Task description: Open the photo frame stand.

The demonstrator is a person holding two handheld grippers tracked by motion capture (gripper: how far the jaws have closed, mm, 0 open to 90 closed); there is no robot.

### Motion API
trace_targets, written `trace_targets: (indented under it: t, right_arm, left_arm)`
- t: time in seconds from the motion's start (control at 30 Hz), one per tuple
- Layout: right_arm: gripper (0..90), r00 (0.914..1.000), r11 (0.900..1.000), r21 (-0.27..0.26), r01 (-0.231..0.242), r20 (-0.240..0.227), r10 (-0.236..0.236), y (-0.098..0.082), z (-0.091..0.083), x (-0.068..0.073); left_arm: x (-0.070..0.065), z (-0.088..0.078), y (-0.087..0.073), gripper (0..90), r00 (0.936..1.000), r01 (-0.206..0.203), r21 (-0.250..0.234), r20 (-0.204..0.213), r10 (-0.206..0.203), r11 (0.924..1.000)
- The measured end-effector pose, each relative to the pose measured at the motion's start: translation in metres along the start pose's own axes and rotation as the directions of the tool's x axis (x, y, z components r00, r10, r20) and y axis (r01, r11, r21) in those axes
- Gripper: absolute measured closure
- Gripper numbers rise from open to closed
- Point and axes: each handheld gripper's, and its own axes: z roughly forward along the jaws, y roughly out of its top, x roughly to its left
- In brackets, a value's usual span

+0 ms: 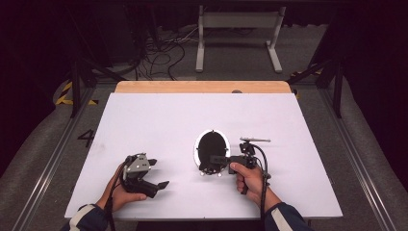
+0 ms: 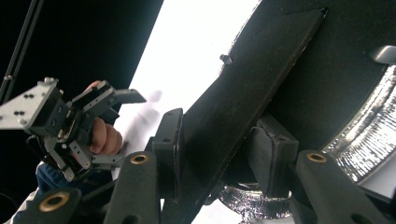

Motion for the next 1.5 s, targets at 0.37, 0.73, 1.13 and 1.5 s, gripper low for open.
trace_targets:
  t: [0.37,0.73,1.13,1.5]
  right_arm:
    - [65.1,0.9982,0.998,0.011,0.059,-0.011,-0.059,0.002,0.0,-0.002]
    - [66.8,0.9776,0.978,0.015,0.208,-0.036,-0.208,0.004,0.001,0.004]
    - [67.5,0.9326,0.933,0.012,0.359,-0.041,-0.359,0.003,0.0,0.01]
    - [67.7,0.9226,0.923,0.016,0.384,-0.04,-0.384,0.002,-0.003,0.013]
  left_arm:
    - [0.022,0.031,0.035,12.3,0.9968,0.038,-0.006,0.071,-0.038,0.9992]
    - [0.034,0.059,0.058,12.0,0.9861,0.1,-0.029,0.136,-0.096,0.9945]
    - [0.035,0.083,0.066,11.7,0.9643,0.171,-0.011,0.207,-0.165,0.9852]
    - [0.03,0.08,0.068,21.3,0.9544,0.148,-0.011,0.264,-0.14,0.989]
